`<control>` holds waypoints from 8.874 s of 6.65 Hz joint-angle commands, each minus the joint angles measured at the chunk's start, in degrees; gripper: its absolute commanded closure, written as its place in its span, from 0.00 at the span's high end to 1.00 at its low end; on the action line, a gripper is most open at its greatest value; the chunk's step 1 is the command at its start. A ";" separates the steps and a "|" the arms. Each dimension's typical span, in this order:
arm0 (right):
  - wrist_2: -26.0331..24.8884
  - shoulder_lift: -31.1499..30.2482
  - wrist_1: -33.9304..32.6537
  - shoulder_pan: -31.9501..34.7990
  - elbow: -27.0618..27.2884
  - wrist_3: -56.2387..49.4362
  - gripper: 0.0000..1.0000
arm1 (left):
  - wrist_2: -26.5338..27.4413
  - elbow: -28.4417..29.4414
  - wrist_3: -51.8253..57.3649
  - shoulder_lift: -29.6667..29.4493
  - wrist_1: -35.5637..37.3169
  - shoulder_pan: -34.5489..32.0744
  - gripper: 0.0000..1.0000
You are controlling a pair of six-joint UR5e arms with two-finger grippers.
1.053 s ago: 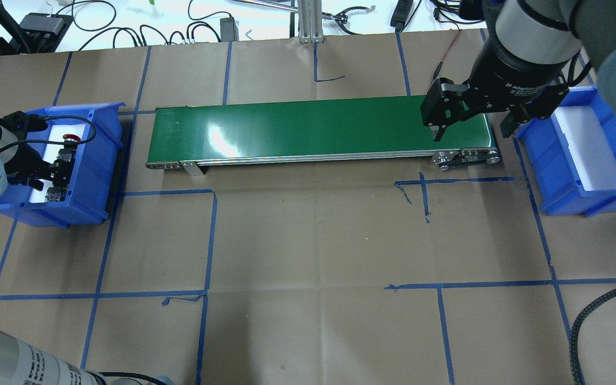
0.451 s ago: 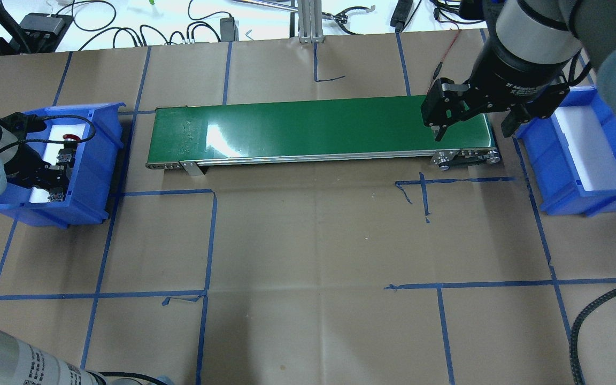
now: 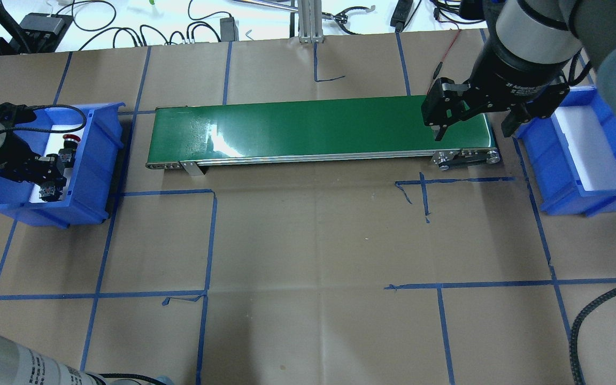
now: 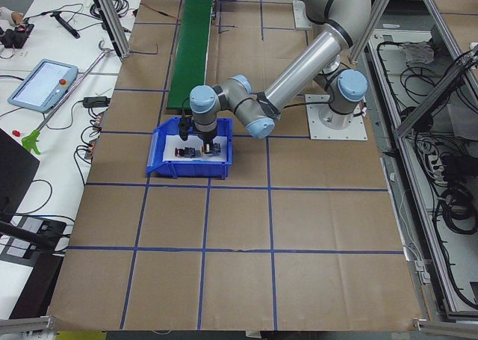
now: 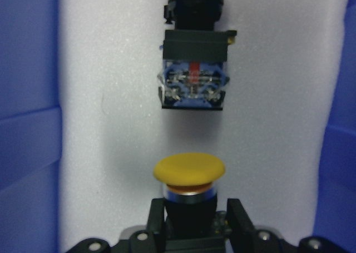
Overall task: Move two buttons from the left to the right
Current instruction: 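Grasp the yellow-capped button in the bin with the left gripper and lift, then carry the yellow button to the near end of the green belt and lower it, then open the left gripper and raise it off the yellow button, then move the left gripper back down into the bin over the red-capped button, then grasp the red-capped button with the left gripper and lift it from the bin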
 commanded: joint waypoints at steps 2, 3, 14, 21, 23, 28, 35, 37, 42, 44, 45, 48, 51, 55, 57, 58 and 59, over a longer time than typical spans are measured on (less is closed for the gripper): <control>0.18 0.01 -0.17 -0.06 0.00 0.09 1.00 | 2.30 16.53 0.00 2.60 -22.11 -0.33 0.00; 0.18 0.01 -0.26 -0.06 0.00 0.01 1.00 | 2.22 20.24 0.00 2.96 -25.74 -0.95 0.00; 0.18 0.01 0.09 -0.24 0.00 0.01 1.00 | 1.78 20.04 -21.09 -7.23 -12.99 -30.04 0.00; 0.18 0.01 0.09 -0.24 0.00 0.01 1.00 | 1.43 16.75 -21.62 -10.14 -5.65 -30.31 0.99; 0.18 0.01 0.09 -0.24 0.00 0.01 1.00 | 1.60 17.72 -21.71 -8.13 -6.00 -30.22 1.00; 0.35 0.01 -0.09 -0.24 0.00 0.01 1.00 | 1.69 18.61 -21.71 8.90 -22.58 -30.04 1.00; 0.35 0.01 -0.18 -0.24 0.00 0.09 1.00 | 1.77 18.52 -7.08 10.00 -23.68 -11.10 1.00; 0.35 0.01 -0.18 -0.24 0.00 0.09 1.00 | 1.86 18.78 0.67 8.77 -23.50 -3.62 1.00; 0.44 0.01 -0.26 -0.24 0.00 0.09 1.00 | 0.64 17.20 1.67 -2.99 -11.39 -3.32 0.99; 0.44 0.01 -0.26 -0.24 0.00 0.09 1.00 | -0.60 15.80 1.32 -7.65 -4.99 -3.59 0.99; 0.36 0.01 -0.26 -0.24 0.00 0.09 1.00 | -0.60 15.10 0.80 -8.37 -3.47 -3.68 0.99; 0.44 0.01 -0.26 -0.24 0.00 0.09 1.00 | -0.33 11.42 -0.26 -8.90 2.32 -5.26 0.99; 0.62 0.01 -0.35 -0.24 0.26 0.09 1.00 | -0.51 10.08 -0.09 -11.10 6.56 -5.26 0.99; 0.88 0.01 -1.32 -0.24 3.08 0.09 1.00 | -0.51 10.52 -0.78 -11.72 5.60 -5.00 0.42; 0.45 0.18 -2.88 -0.32 3.08 -0.17 1.00 | -0.68 10.95 -1.58 -10.93 3.24 -5.08 0.05; -0.17 1.84 -7.77 -0.41 3.08 -0.60 1.00 | -0.68 12.26 -1.84 -10.32 0.53 -5.08 0.00; -0.17 3.51 -8.34 -0.50 3.08 -0.61 1.00 | -0.60 13.32 -1.84 -8.22 -1.85 -5.08 0.00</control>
